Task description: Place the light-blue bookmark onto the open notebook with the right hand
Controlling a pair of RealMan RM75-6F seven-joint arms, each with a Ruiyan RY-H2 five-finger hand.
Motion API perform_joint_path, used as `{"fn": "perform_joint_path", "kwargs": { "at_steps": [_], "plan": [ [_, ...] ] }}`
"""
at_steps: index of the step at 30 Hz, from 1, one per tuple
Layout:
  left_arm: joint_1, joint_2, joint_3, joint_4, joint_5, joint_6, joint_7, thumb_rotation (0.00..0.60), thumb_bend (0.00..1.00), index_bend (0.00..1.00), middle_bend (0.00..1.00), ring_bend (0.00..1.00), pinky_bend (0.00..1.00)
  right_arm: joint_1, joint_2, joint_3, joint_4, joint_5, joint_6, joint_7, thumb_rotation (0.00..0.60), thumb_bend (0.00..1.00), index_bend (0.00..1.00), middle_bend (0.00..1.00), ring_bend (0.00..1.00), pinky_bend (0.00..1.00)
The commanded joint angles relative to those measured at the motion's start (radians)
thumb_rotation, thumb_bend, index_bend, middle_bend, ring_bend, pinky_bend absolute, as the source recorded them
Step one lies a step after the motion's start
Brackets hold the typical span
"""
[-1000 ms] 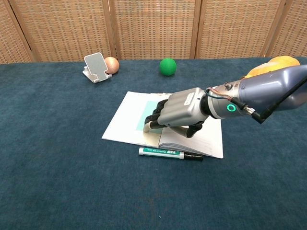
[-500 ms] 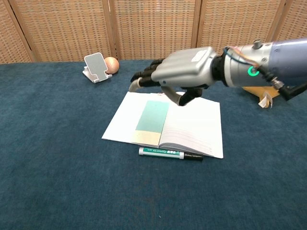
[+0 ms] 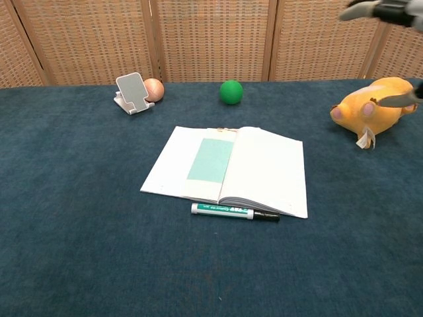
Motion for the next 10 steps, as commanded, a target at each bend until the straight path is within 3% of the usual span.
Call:
{"fn": "perform_joint_path", "kwargs": {
  "at_steps": [1, 5, 10],
  "plan": [
    [0.014, -0.003, 0.007, 0.004, 0.027, 0.026, -0.009, 0.600, 0.00, 0.00, 0.00, 0.00, 0.00, -0.152, -0.041, -0.023, 0.126, 0.022, 0.130, 0.120, 0.600, 0.00, 0.00, 0.00, 0.00, 0.00],
    [0.029, -0.015, 0.017, 0.011, 0.066, 0.063, -0.006, 0.600, 0.00, 0.00, 0.00, 0.00, 0.00, -0.245, -0.081, -0.022, 0.186, 0.035, 0.192, 0.200, 0.600, 0.00, 0.00, 0.00, 0.00, 0.00],
    [0.047, -0.037, 0.017, 0.022, 0.083, 0.109, 0.022, 0.600, 0.00, 0.00, 0.00, 0.00, 0.00, -0.310, -0.094, -0.003, 0.179, 0.051, 0.235, 0.164, 0.600, 0.00, 0.00, 0.00, 0.00, 0.00]
  ]
}}
